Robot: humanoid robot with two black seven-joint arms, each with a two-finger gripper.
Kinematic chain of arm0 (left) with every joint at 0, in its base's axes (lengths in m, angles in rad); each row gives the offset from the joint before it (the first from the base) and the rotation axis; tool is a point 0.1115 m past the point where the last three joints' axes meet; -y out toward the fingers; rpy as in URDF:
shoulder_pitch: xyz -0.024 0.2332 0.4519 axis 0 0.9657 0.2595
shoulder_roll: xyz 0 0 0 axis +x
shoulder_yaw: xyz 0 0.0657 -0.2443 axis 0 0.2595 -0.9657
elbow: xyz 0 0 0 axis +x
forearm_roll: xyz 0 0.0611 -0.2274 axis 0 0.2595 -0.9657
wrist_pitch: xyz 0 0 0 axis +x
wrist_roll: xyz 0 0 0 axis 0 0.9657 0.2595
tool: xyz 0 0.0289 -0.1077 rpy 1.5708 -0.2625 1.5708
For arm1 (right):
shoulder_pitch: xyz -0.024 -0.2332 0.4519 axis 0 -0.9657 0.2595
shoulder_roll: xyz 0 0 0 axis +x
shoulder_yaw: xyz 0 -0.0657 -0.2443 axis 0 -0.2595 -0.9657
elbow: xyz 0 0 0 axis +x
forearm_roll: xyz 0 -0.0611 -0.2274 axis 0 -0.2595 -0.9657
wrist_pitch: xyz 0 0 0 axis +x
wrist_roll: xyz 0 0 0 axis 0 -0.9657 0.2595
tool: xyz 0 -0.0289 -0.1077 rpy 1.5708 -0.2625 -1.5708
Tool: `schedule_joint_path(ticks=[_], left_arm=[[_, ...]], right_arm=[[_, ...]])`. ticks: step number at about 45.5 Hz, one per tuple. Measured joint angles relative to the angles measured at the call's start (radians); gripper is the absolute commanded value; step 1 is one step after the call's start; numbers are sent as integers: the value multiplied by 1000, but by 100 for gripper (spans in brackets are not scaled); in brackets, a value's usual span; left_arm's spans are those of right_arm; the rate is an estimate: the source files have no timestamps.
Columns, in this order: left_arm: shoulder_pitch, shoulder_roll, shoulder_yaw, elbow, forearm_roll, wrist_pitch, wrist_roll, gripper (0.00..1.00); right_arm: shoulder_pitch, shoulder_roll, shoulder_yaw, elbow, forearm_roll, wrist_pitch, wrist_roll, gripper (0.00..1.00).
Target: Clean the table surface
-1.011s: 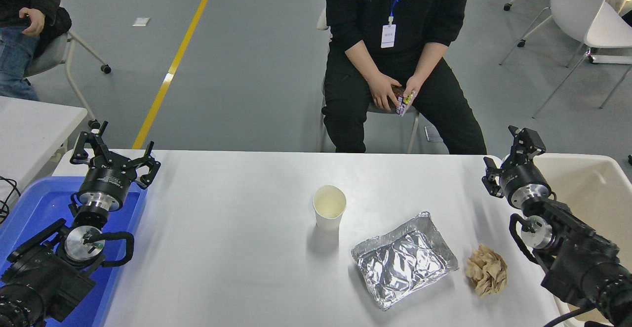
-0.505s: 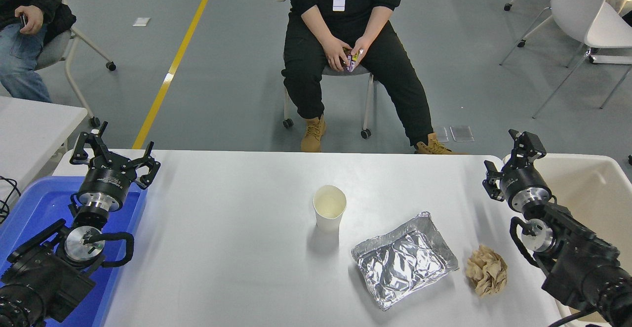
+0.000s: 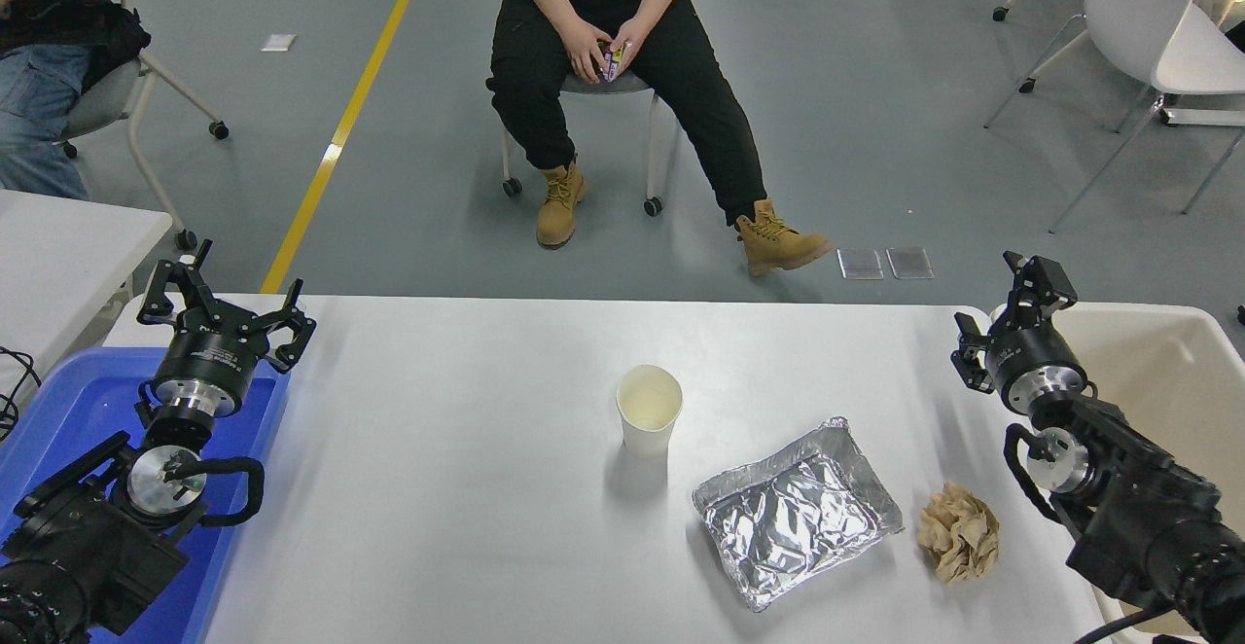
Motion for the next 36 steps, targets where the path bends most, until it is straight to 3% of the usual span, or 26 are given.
schedule_joint_path(ticks=[36], left_arm=[[0,0,0,0,0,0,0,100]], right_arm=[[104,-56,-1,16,-4,10,3,98]])
